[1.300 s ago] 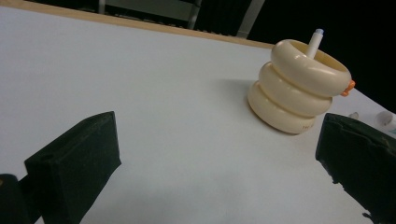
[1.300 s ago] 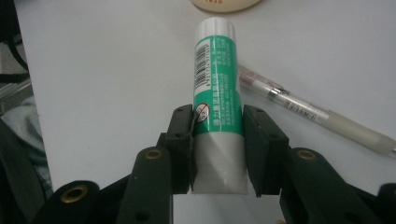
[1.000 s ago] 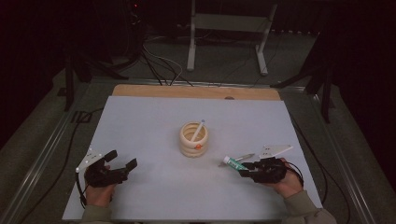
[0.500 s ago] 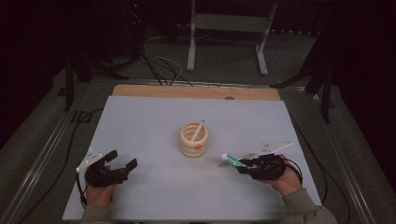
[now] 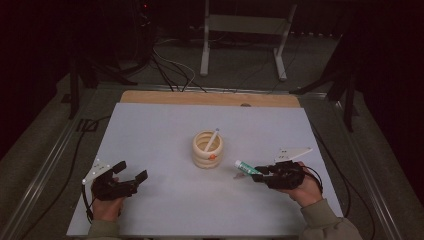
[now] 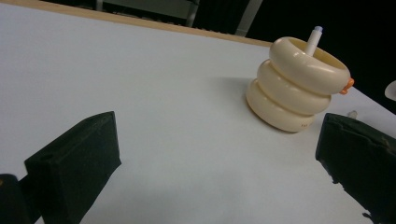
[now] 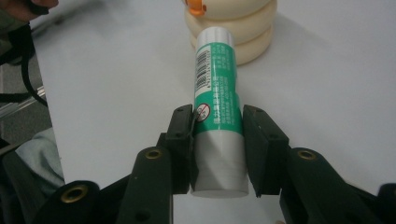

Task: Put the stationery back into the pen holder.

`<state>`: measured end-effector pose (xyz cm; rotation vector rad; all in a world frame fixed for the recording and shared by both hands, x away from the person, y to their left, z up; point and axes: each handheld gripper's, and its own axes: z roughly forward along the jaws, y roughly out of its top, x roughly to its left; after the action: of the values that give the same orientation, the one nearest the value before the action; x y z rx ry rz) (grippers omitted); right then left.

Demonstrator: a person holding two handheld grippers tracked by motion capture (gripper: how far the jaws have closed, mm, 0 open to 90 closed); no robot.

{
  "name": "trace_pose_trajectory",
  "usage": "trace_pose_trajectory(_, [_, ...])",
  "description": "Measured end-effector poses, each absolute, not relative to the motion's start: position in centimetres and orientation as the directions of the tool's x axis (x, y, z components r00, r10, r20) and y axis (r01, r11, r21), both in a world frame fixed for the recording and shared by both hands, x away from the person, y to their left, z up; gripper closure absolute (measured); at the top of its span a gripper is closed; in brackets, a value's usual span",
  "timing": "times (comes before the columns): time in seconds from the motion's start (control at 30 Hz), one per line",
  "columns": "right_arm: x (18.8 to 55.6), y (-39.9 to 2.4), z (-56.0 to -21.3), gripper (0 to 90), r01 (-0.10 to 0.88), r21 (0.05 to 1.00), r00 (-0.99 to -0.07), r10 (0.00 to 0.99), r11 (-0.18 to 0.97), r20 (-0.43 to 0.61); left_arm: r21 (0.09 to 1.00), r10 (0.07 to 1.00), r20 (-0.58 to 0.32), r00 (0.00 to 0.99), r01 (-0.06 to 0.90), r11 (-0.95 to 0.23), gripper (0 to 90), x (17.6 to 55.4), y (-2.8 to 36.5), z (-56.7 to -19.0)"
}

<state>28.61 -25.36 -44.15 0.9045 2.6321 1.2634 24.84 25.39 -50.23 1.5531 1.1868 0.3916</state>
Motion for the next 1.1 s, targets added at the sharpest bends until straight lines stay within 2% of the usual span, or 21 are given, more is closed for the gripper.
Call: trace_pose_trajectory(1.1, [30.8,-21.8,-39.9,65.6,0.439,0.746,-0.833,0.538,0.501,0.129,0.874,0.831,-0.331,0.448,0.477,0.091,0.3,24.9,25.3,-50.3])
